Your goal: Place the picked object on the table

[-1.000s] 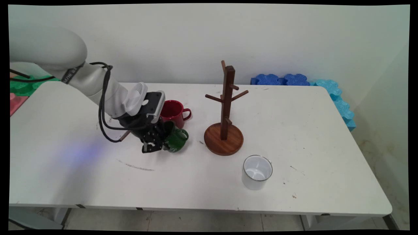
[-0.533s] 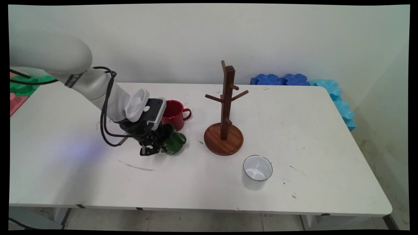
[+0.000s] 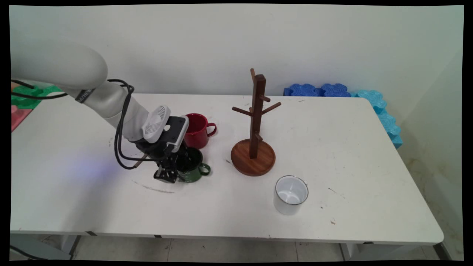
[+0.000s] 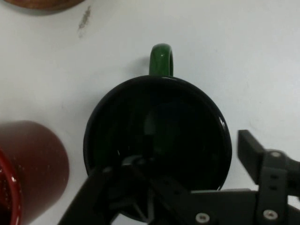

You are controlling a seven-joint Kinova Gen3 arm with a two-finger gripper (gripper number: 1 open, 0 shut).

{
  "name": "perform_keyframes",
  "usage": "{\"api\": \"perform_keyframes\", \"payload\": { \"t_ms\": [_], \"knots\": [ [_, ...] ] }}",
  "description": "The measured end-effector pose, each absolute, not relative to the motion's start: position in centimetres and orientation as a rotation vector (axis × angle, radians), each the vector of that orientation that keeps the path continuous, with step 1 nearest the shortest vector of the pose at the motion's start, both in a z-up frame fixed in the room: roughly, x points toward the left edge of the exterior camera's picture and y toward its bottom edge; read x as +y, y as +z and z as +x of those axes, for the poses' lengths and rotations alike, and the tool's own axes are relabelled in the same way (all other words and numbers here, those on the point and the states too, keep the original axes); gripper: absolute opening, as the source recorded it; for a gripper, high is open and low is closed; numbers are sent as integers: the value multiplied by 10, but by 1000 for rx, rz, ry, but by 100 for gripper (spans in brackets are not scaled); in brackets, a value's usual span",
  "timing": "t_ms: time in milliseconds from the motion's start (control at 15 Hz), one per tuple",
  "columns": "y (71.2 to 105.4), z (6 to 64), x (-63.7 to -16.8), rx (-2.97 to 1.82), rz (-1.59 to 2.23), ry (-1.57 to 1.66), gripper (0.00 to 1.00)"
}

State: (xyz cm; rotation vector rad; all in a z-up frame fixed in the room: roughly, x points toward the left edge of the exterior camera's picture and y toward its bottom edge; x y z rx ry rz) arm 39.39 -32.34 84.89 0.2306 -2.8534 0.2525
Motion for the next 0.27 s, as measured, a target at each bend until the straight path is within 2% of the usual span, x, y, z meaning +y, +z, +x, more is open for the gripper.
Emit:
{"api": "perform_keyframes", "payload": {
  "t_ms": [267],
  "knots": [
    [847,393,-323,-2862,215,259,100]
  ]
}}
